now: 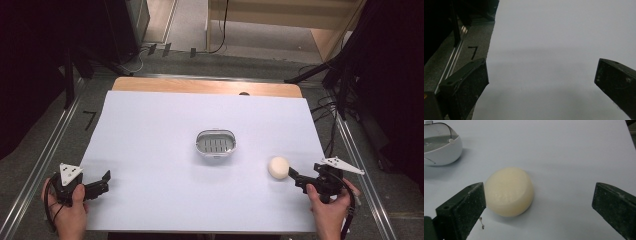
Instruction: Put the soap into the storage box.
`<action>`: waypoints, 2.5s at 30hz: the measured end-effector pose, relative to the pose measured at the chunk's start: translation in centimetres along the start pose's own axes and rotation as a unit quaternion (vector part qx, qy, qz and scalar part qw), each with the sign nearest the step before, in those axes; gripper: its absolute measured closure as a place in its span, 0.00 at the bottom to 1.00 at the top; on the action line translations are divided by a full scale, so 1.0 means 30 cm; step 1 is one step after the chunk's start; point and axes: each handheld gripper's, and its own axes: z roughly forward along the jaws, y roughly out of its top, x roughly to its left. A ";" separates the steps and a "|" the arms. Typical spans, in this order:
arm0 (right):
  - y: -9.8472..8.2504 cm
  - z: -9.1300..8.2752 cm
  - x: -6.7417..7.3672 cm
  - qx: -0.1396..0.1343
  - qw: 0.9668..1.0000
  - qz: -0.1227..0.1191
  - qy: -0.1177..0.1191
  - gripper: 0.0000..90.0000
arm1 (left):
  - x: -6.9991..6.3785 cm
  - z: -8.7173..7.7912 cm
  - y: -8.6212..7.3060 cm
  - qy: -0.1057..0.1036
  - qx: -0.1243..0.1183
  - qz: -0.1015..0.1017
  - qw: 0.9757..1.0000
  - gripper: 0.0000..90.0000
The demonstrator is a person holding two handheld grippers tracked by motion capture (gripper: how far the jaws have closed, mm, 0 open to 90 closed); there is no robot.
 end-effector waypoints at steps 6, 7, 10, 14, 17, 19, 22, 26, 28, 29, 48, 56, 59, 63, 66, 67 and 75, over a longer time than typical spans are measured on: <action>0.011 0.018 0.028 0.003 1.000 -0.006 0.007 0.00 | 0.000 -0.001 0.000 0.000 0.000 0.001 1.000 0.00; 0.012 0.022 0.034 0.004 1.000 -0.007 0.009 0.00 | 0.000 -0.001 0.000 0.001 0.000 0.001 1.000 0.00; 0.017 0.043 0.061 0.010 1.000 -0.011 0.010 0.00 | 0.000 0.000 0.000 0.000 -0.001 0.000 1.000 0.00; 0.020 0.062 0.083 0.014 1.000 -0.015 0.013 0.00 | 0.000 0.000 0.000 0.000 0.000 -0.001 1.000 0.00; 0.022 0.075 0.099 0.018 1.000 -0.016 0.012 0.00 | 0.000 0.000 0.000 -0.001 0.000 -0.001 1.000 0.00; 0.023 0.083 0.110 0.020 1.000 -0.017 0.013 0.00 | 0.000 0.000 0.000 -0.001 0.000 -0.001 1.000 0.00; 0.021 0.098 0.122 0.024 0.999 -0.020 0.007 0.00 | 0.000 0.000 0.000 -0.001 0.000 -0.002 1.000 0.00; 0.014 0.110 0.132 0.032 0.999 -0.019 0.002 0.00 | 0.000 0.000 0.000 -0.001 0.000 -0.002 1.000 0.00; 0.005 0.121 0.136 0.034 0.999 -0.014 0.002 0.02 | 0.000 0.000 0.000 -0.001 0.000 -0.002 1.000 0.00; 0.002 0.123 0.136 0.034 0.999 -0.015 0.001 0.03 | 0.000 0.001 0.000 -0.002 0.000 -0.002 1.000 0.00; -0.040 0.173 0.154 0.067 0.997 -0.008 -0.040 0.16 | 0.001 0.001 0.001 -0.002 0.002 0.000 1.000 0.00; -0.042 0.179 0.163 0.059 0.996 -0.013 -0.060 0.25 | 0.001 0.000 0.000 -0.003 0.001 0.000 1.000 0.00; -0.044 0.179 0.169 0.058 0.996 -0.018 -0.061 0.27 | 0.000 0.001 0.000 -0.003 0.001 0.001 1.000 0.00; -0.040 0.177 0.174 0.066 0.996 -0.020 -0.058 0.28 | 0.000 0.000 0.000 -0.003 0.001 0.000 1.000 0.00; -0.033 0.173 0.174 0.072 0.996 -0.012 -0.047 0.28 | 0.000 0.001 0.000 -0.004 0.001 0.000 1.000 0.00; -0.031 0.171 0.173 0.069 0.997 -0.012 -0.045 0.28 | 0.000 0.001 0.000 -0.003 0.001 0.001 1.000 0.00; -0.006 0.145 0.181 0.061 0.997 -0.017 -0.040 0.28 | -0.001 0.000 0.000 -0.003 0.000 0.002 1.000 0.00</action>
